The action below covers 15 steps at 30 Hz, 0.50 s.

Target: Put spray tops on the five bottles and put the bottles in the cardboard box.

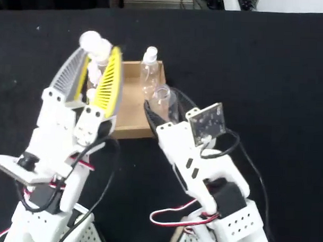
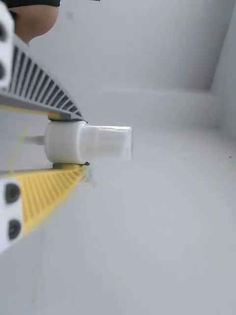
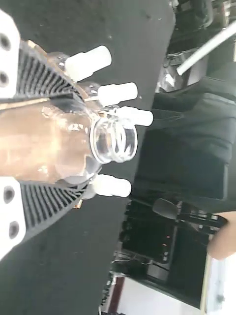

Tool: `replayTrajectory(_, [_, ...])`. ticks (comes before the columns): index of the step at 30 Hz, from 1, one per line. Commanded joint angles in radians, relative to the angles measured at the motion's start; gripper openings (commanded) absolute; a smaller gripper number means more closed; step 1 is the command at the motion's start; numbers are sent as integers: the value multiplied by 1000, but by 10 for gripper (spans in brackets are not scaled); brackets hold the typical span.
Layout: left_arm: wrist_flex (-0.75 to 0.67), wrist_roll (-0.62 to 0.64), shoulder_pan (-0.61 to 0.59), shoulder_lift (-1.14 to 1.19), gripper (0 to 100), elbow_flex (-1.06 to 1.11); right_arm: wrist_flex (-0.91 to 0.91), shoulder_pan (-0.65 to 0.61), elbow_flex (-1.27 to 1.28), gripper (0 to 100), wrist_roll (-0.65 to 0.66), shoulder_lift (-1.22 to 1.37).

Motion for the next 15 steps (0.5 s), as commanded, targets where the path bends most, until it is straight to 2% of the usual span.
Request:
replayTrajectory(1, [17, 3, 45, 37, 30, -61, -43, -12, 12, 11, 0, -24])
replayTrajectory(5, [-57, 32, 51, 49, 30, -44, -132, -12, 76, 11, 0, -24])
replayTrajectory(9, [-158, 189, 71, 49, 30, -1, -227, -12, 139, 11, 0, -24])
replayTrajectory(15, [-158, 209, 110, 69, 30, -2, -244, -12, 153, 11, 0, -24])
